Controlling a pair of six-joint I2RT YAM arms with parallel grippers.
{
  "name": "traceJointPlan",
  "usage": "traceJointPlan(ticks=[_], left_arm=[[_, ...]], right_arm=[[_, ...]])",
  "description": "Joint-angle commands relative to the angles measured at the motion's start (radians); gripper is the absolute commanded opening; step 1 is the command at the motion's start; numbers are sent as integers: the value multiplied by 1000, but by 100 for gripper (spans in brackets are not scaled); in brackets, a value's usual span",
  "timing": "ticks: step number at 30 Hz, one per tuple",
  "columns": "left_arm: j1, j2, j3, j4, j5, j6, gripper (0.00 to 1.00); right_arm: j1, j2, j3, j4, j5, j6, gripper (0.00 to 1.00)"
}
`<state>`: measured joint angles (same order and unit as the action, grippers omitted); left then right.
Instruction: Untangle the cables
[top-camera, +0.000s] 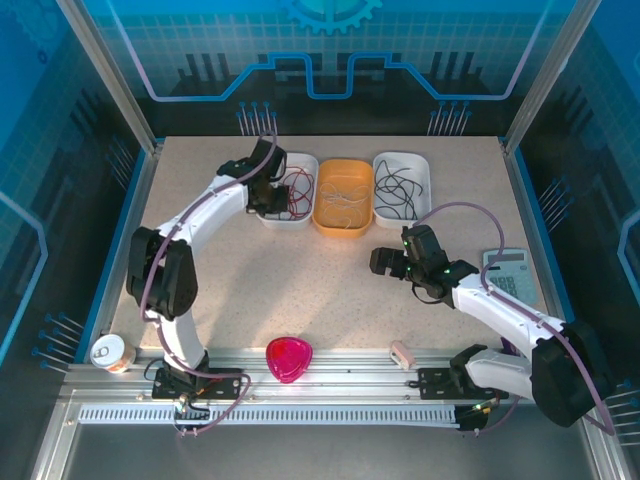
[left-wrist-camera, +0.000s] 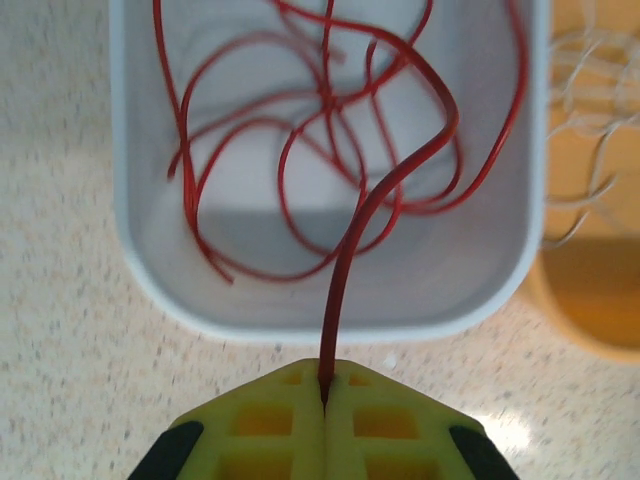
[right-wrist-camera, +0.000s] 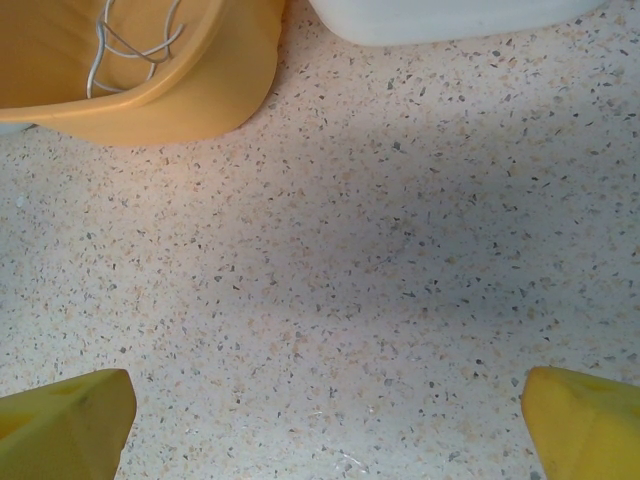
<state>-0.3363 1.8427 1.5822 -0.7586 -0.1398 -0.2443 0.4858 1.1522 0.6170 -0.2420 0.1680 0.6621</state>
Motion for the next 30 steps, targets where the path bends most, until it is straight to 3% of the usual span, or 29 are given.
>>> traceJointPlan(ticks=[1,9,16,22,30], left_arm=[[11,93,86,-16,-24,41,1],[20,291,312,-36,-11,95,2],[31,378,363,-62,-26,129,6],[36,407,380,-79,4,132,34],[36,328,355,-108,40,125,59]], right_arm=[[11,-14,15,-2,17,1,100],[13,-43,3,-16,33,5,100],[13,-46,1,-19,41,4,100],[13,-33,12,-20,38,1,100],[13,-31,14,-18,37,2,100]])
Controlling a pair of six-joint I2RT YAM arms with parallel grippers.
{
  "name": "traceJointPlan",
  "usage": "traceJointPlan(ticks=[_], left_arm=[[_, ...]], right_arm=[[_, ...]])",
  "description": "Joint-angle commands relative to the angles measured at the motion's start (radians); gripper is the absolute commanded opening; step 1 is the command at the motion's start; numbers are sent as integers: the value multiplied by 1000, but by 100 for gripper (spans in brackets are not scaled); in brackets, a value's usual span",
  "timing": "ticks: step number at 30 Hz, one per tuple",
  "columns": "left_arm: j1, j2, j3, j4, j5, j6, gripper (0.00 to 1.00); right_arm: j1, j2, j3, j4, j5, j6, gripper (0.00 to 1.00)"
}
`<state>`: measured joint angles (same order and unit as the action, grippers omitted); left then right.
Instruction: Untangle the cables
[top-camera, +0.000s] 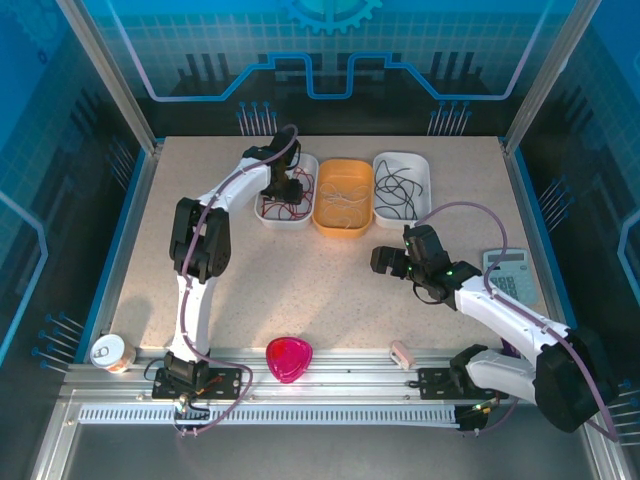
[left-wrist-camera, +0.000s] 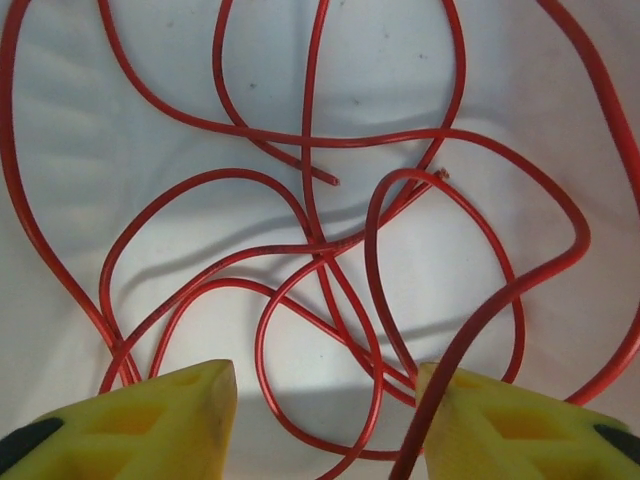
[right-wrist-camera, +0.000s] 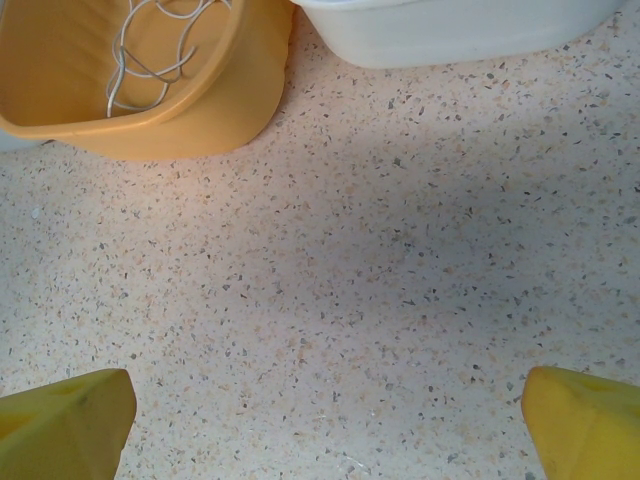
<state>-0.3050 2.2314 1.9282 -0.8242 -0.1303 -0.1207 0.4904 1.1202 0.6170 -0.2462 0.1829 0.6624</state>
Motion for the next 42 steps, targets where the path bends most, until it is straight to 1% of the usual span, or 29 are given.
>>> traceJointPlan(ticks=[1,3,4,7,11,15,18,23,26,29,35,39,42], left_arm=[[4,-74,4,-46,35,-3,64],[5,-110,-16,-49,42,-8,75],[4,-127,-27,-47,42,-11,79],[4,-173,-66,-24,39,-14,85],[6,-178,-70,-21,20,-4,86],[3,-158,-60,-30,56,1,85],[0,-160,-63,-41,54,-3,85],[-2,-241,-135,-7,42,-51,88],[-2,-333,-214,19,19,-89,99],[0,-462,-329,62,-27,-126,99],[12,-763,-587,124,-160,-230,99],[14,-976,-805,223,-246,-253,99],[15,-1129,-974,336,-302,-271,99]], right_arm=[[8,1,15,-15,21,2,100],[8,1,16,-15,20,1,100],[8,1,16,-15,21,0,100],[8,4,22,-14,21,-1,100],[8,11,32,-19,23,-7,100],[8,9,35,-22,23,-9,100],[8,7,34,-27,23,-10,100],[9,1,42,-51,48,-21,100],[7,-15,56,-83,79,-32,100],[5,-48,66,-118,119,-45,100],[-8,-144,55,-185,218,-62,100],[-32,-206,42,-220,277,-82,100],[-51,-242,33,-231,321,-109,100]])
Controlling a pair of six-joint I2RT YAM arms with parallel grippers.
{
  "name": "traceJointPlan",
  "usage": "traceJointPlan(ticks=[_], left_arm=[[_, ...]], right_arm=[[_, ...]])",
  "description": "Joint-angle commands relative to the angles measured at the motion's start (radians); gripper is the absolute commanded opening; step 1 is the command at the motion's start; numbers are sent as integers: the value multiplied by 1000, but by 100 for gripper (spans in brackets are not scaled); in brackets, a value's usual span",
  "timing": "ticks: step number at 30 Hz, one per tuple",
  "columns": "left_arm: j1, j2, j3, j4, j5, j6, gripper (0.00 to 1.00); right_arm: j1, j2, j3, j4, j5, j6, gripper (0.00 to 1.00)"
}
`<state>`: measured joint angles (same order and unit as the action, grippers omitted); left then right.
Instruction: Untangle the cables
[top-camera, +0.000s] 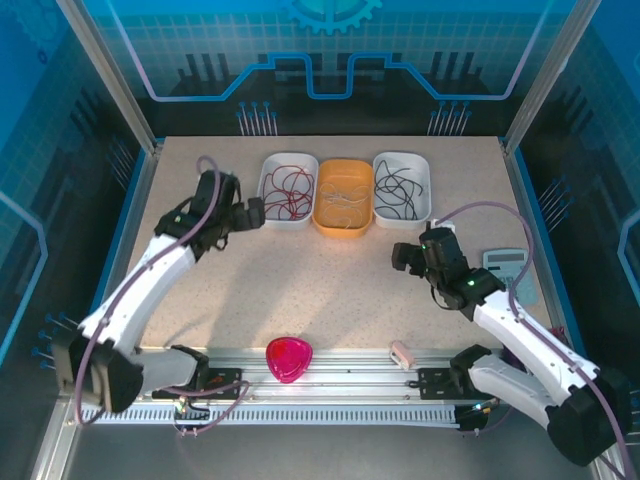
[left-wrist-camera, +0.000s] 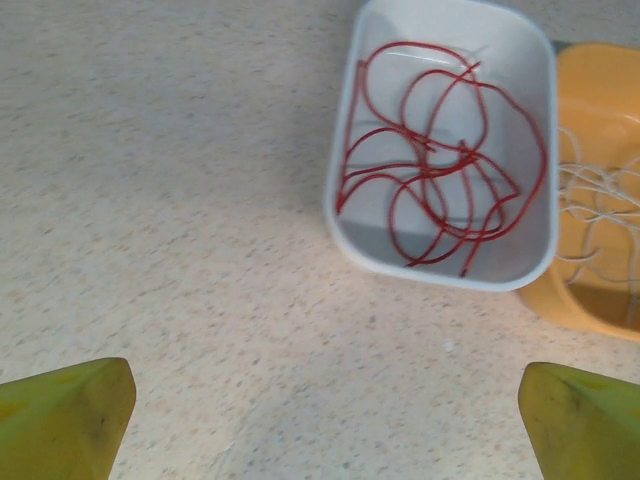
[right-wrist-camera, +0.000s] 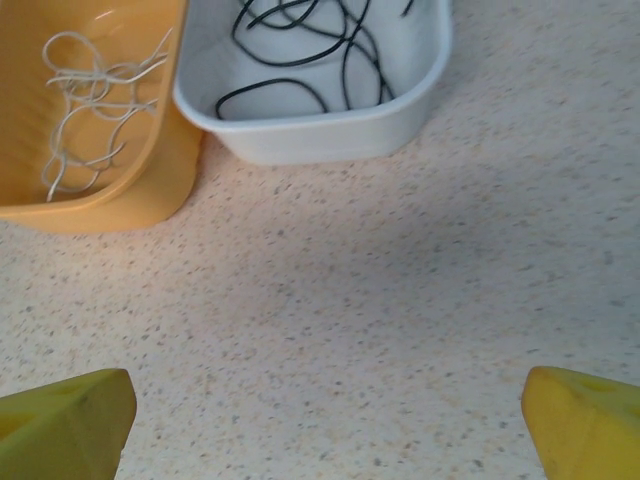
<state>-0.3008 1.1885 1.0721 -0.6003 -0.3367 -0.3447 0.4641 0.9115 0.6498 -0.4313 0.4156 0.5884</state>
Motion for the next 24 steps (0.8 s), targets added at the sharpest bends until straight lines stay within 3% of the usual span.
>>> traceJointPlan(ticks=[1,5,9,13,17,24], left_arm=[[11,-131,-174,159,-106,-47,99],[11,-301,-407,394,-166,-29,99],[11,-371,-565,574,-226,-11,99],[9,-354,-681,790,-250,69,99],[11,-297,-771,1009,-278,151,99],[17,-243,-784,1117,-237,328,99]], right_arm=[[-30,-45,-3,-43,105,-42,100],[-51,-86,-40,8,174,-85,100],[-76,-116,-97,112,219,-148,100],[-115,-129,-163,251,218,-224,100],[-145,-141,-289,510,205,-332,100],[-238,-123,-422,843,113,-446,100]])
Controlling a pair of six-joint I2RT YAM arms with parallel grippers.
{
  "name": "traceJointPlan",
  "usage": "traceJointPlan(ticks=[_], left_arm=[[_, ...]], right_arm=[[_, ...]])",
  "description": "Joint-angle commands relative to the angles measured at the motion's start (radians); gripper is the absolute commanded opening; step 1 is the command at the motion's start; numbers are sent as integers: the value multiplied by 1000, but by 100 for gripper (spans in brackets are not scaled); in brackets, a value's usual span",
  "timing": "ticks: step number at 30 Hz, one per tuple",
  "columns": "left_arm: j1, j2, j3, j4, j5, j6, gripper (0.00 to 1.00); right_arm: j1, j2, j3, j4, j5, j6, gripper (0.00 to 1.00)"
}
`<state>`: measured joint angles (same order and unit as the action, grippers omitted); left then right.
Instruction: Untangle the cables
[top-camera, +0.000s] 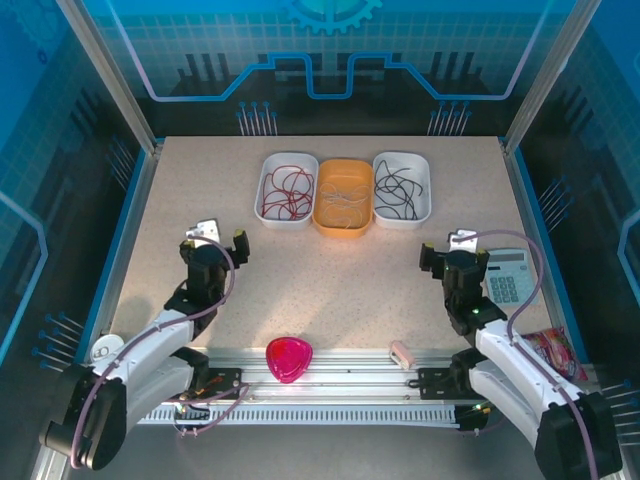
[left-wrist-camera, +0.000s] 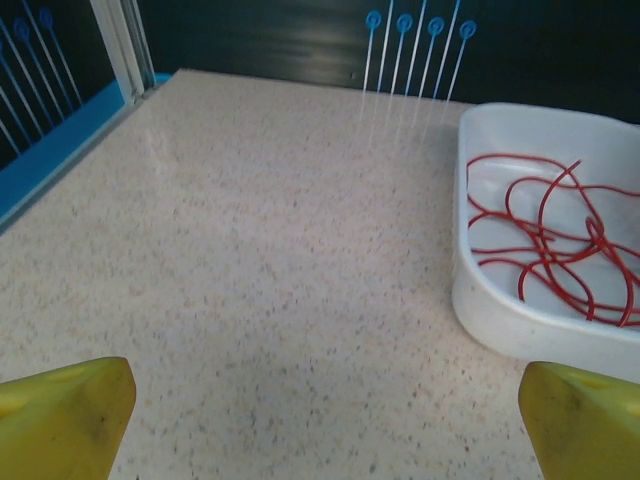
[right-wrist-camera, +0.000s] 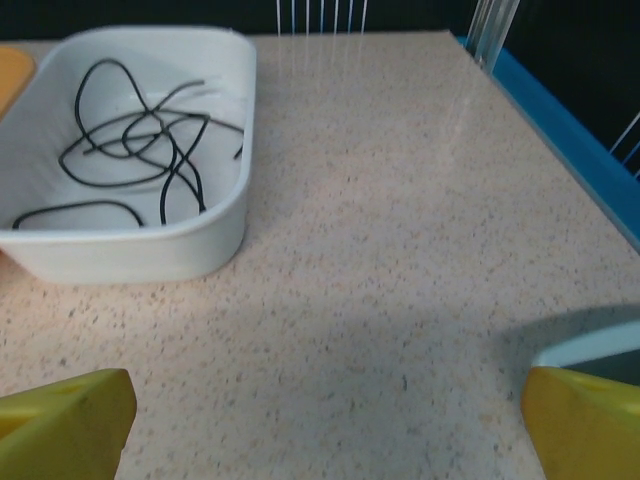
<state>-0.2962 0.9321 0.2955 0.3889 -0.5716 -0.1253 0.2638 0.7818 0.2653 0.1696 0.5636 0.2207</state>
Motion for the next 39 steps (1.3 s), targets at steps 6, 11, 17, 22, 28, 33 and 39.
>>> traceJointPlan(ticks=[6,11,17,22,28,33,39], left_arm=[[81,101,-57,288,124,160,99],[159,240,-66,444,271,125,99],[186,408,-54,603,317,173,99],[243,539,-49,722,401,143,99],[291,616,9,674,463,107,99],[322,615,77,542,549,96,99],[325,618,88,528,596,112,99]], right_arm=[[-152,107,-56,316,-133,-71,100],[-227,196,-80,468,-215,-62,100],[-252,313,-77,583,-279,-67,100],[-256,399,-64,669,-328,-64,100],[-257,454,-31,683,-343,-80,100],[-256,501,-16,724,-339,-108,100],[-257,620,7,815,-396,-120,100]])
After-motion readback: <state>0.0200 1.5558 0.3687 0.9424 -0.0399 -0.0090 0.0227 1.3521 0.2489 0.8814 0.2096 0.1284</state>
